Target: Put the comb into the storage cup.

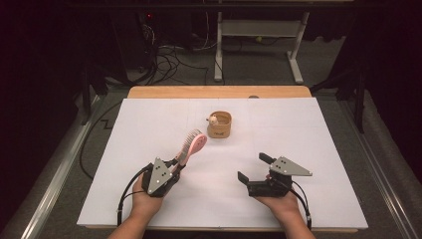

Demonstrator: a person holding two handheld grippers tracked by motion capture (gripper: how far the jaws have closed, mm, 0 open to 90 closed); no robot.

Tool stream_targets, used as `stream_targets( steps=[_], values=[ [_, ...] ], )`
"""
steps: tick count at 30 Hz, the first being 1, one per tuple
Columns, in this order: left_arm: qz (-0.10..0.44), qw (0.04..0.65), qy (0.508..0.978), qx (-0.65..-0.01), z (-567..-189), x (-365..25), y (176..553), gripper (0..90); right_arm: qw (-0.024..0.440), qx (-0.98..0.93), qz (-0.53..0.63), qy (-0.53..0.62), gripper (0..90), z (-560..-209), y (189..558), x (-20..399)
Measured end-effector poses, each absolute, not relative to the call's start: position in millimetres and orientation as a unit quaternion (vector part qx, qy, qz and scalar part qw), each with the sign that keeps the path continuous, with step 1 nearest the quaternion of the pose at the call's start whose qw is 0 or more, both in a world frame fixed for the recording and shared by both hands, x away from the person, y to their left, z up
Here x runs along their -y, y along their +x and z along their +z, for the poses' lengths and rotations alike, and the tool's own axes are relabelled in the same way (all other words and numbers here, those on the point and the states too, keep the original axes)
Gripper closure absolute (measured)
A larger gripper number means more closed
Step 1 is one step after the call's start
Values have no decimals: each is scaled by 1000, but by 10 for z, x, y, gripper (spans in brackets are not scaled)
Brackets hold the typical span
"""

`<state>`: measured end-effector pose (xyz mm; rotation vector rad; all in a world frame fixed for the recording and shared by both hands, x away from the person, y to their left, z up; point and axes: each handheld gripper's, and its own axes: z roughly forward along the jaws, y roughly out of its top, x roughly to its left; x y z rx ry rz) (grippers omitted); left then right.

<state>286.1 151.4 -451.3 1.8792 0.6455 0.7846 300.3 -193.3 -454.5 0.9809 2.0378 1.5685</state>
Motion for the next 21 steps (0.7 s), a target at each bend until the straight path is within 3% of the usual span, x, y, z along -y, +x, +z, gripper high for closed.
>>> stream_targets(
  steps=[21],
  values=[
    [325,482,771,-261,-4506,-1484,2856,803,173,-739,575,305,1,-4383,3108,1354]
  ],
)
